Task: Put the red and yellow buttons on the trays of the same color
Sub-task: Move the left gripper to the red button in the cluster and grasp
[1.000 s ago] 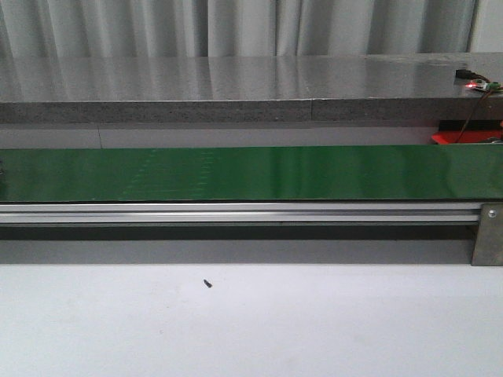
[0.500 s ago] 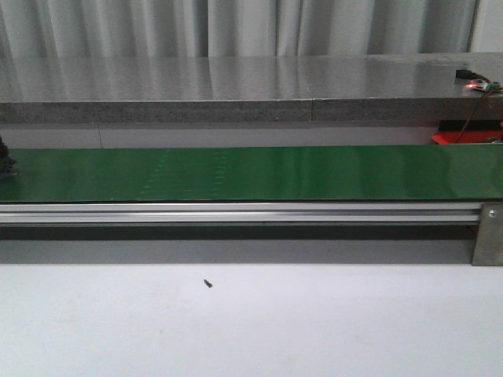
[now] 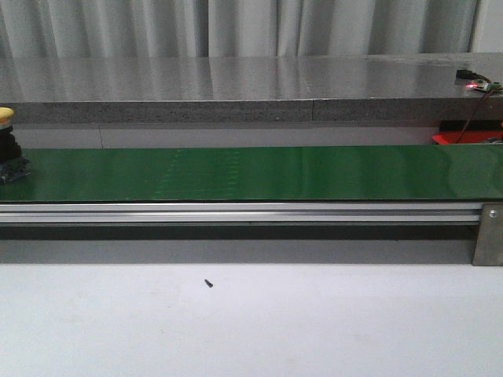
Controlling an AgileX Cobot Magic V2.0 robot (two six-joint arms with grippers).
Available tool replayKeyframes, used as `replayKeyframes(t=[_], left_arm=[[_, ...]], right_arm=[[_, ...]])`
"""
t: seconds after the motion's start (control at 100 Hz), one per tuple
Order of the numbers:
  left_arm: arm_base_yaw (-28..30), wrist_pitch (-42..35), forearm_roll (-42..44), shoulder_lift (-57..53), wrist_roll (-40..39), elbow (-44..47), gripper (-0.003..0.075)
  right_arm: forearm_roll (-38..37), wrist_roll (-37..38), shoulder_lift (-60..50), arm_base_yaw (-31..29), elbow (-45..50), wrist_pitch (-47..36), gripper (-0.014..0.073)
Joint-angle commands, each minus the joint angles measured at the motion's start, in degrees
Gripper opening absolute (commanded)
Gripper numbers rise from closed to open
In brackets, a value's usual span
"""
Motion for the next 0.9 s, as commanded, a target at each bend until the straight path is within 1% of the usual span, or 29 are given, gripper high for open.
replayKeyframes(t=[0.0,0.24,0.42,0.57,0.81,0.89], left_arm=[[0.12,-0.85,-0.18,-6.37,-0.15,-1.94,0.019],[0.12,2.01,-0.05,-12.84,-0.15,-1.94,0.019],[0.12,6.61,-0.05,-16.74,0.34,-1.94,0.019],[-0.52,9.12,-2.85,-20.47,2.45,-1.24,0.019],[-3.85,9.14,-3.1,-28.49,3.25,5.35,0.019],[-5.14,7.51,-2.98,-30.96,3.25,8.96,0.019]], right_arm=[[1.22,-0.45,-0.05,0.16,-1.44,-0.04,-0.0057],[1.22,-0.45,-0.05,0.16,-1.44,-0.04,-0.0057],[1.22,-0.45,-0.05,0.16,-1.44,-0.04,-0.0057],[1.22,-0.45,-0.05,0.16,-1.44,-0.04,-0.0057],[1.22,-0.45,-0.05,0.16,-1.44,-0.04,-0.0057],[1.22,-0.45,-0.05,0.16,-1.44,-0.04,-0.0057]])
